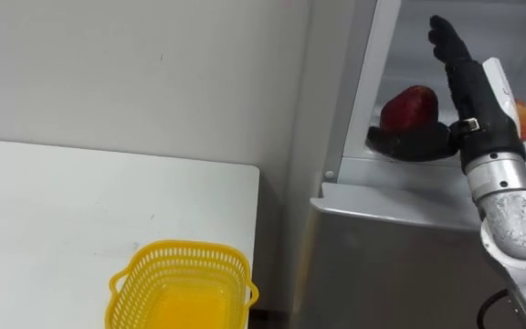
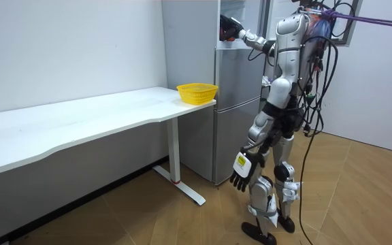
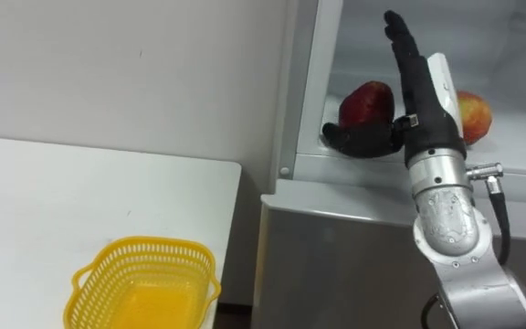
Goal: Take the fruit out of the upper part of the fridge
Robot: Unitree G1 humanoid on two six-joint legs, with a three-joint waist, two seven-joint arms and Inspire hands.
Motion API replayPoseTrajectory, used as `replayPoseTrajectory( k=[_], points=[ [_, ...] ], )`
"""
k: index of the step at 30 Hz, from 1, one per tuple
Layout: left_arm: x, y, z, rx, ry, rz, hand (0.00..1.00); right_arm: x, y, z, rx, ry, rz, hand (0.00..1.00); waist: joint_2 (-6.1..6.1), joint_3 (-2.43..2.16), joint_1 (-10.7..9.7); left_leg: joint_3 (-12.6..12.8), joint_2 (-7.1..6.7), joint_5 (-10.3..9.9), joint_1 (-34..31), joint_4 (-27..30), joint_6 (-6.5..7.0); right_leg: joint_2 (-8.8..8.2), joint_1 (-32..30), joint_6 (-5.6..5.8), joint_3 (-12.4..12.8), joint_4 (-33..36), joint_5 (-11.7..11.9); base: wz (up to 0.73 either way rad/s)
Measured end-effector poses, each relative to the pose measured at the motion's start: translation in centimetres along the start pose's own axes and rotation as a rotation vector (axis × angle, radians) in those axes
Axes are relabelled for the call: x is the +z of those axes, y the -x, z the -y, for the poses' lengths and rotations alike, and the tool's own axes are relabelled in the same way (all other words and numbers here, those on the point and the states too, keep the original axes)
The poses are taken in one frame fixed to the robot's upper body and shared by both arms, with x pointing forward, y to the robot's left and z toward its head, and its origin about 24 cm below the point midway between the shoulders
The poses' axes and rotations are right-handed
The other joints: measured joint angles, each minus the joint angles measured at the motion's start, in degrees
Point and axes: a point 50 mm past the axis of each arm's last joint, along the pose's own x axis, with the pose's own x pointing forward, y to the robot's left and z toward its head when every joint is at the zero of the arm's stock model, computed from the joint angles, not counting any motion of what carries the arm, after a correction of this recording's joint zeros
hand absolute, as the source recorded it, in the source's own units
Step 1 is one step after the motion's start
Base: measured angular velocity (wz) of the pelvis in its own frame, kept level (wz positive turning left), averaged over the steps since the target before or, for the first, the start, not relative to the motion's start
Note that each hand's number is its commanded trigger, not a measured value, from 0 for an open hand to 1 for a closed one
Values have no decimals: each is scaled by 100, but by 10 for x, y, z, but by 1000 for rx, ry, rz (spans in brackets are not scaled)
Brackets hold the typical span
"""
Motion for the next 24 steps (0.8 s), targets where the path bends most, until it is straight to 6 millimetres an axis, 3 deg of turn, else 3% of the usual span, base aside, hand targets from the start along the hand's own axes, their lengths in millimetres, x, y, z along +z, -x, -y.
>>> replayPoseTrajectory(
  k=[9, 17, 24],
  points=[
    [0, 0, -3, -16, -1, -16, 0, -14, -4, 0, 55, -12, -76, 0, -69, 14, 19, -3, 22, -5, -31, 10, 2, 12, 18, -38, -3, 10, 23, 0],
    [-7, 0, -2, -23, 5, -63, 0, -21, -7, 2, 82, -40, -131, 0, -100, -9, 12, -4, 20, -3, -48, 30, 4, 22, 8, -46, 72, 9, 29, 0],
    [-2, 1, -4, -30, 11, -53, 0, -30, -18, 3, 109, -160, -213, 0, -9, 32, 9, -48, 22, -4, -60, 93, 6, 29, 43, -55, 87, 9, 34, 2]
  ],
)
